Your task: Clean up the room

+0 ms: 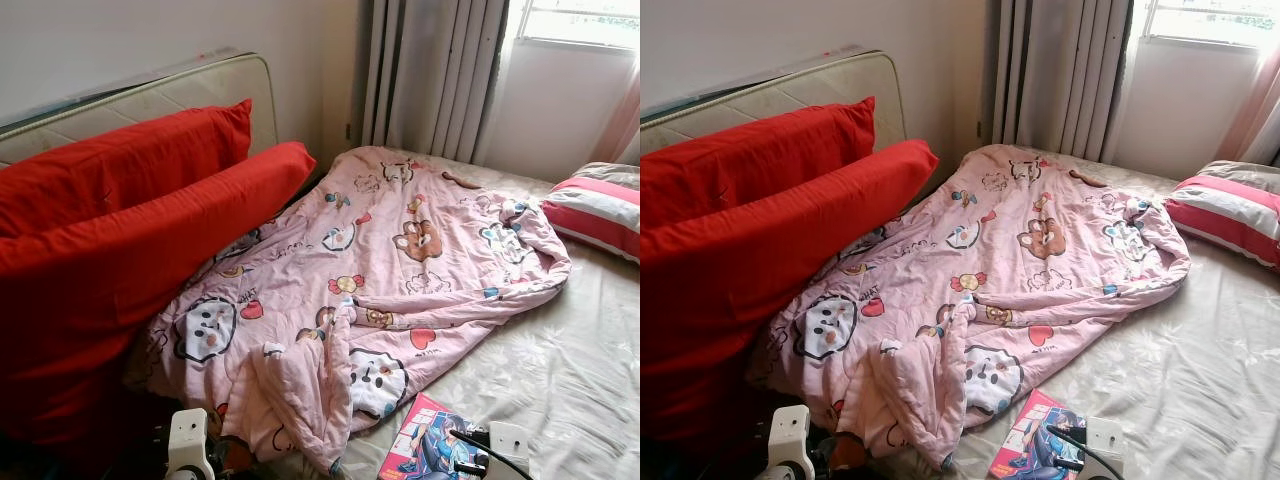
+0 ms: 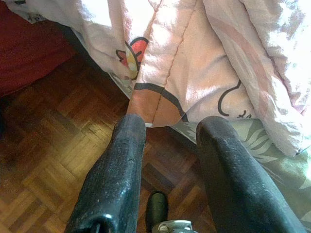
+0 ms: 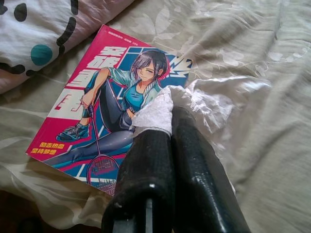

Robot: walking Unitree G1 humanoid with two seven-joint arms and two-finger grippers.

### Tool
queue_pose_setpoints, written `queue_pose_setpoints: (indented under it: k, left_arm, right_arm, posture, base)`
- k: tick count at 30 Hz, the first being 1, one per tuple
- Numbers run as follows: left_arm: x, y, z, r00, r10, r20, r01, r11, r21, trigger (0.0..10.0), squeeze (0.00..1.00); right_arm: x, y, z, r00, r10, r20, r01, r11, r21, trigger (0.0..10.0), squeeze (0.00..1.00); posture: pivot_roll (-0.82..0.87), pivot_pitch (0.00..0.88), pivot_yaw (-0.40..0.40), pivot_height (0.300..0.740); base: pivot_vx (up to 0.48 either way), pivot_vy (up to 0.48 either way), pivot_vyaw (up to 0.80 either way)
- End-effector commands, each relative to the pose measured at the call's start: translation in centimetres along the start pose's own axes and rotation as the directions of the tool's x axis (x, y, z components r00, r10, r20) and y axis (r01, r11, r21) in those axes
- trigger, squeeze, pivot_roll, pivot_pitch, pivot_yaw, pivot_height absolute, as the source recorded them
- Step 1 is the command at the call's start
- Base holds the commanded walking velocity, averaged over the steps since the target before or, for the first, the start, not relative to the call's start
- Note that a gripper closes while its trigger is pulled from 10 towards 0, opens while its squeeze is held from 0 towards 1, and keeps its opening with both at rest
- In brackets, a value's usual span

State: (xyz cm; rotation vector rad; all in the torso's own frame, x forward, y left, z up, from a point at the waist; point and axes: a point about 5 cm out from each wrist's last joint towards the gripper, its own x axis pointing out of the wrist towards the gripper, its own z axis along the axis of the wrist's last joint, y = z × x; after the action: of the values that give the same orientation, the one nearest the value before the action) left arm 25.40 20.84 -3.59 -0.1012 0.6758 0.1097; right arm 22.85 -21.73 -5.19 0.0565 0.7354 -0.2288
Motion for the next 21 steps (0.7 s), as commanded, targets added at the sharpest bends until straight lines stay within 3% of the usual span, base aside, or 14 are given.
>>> queue_pose_setpoints:
  k: [1, 21]
  left_arm:
    - [-0.09, 0.34, -0.38, 1.000, 0.012, -0.022, -0.012, 1.000, 0.002, 10.0, 0.00]
    - [-0.10, 0.39, -0.34, 1.000, 0.008, -0.020, -0.007, 1.000, 0.004, 10.0, 0.00]
  right_arm:
    - [-0.11, -0.25, -0.57, 1.000, -0.012, -0.025, 0.012, 1.000, 0.001, 10.0, 0.00]
    - [-0.06, -0.04, -0.45, 1.000, -0.007, -0.028, 0.007, 1.000, -0.009, 10.0, 0.00]
  posture:
    - [-0.05, 0.020, 0.010, 0.725]
    - [-0.05, 0.020, 0.011, 0.725]
  base:
    - [-0.247, 0.000, 0.00]
    - [-0.267, 0.000, 0.00]
